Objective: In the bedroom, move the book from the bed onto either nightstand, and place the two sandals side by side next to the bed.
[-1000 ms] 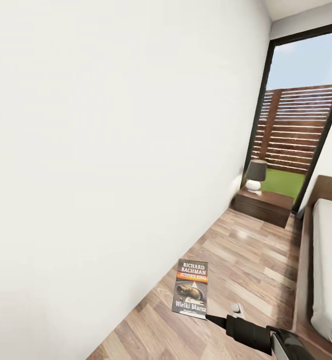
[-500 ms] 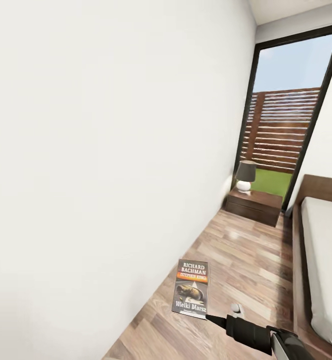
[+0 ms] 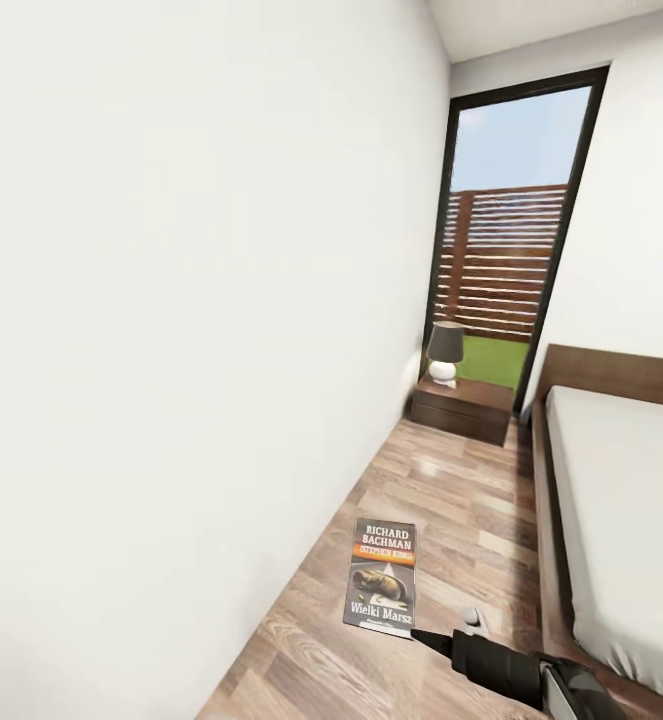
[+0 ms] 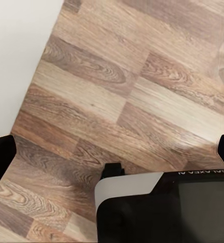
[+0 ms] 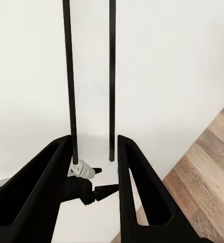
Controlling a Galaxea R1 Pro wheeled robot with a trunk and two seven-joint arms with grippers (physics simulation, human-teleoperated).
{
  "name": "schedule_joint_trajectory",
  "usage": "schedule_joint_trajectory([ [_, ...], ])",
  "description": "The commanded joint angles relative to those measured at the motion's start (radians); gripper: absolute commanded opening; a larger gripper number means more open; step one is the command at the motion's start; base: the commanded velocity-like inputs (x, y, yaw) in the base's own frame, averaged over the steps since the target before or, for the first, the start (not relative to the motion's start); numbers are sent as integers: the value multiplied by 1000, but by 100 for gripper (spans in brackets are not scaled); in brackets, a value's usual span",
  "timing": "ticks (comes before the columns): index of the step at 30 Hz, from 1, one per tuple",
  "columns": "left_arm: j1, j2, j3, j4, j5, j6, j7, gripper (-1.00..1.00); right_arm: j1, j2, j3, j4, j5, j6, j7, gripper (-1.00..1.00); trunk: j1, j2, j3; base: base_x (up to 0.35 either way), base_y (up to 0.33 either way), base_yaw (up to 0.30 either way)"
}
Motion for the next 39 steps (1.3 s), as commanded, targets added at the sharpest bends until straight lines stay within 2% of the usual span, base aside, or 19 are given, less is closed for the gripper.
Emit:
schedule_joint_trajectory([
  [1,0,0,-9,-2,10,5,6,100,-1,0,-1,0,-8,9,1,-100,0,-1,0,99,-87,-265],
  [10,0,-1,-10,-2,9,5,6,100,-1,0,-1,0,-8,9,1,-100,0,-1,4,44,-36,-199],
  [28,5,-3,-9,1,7,1,8,100,-1,-2,-2,1,-7,9,-3,-100,0,-1,6,5,-4,-26],
  [39,7,-7,-8,22,8,-49,8,100,-1,-8,-3,5,-8,9,-6,-100,0,-1,11,59,59,-141],
])
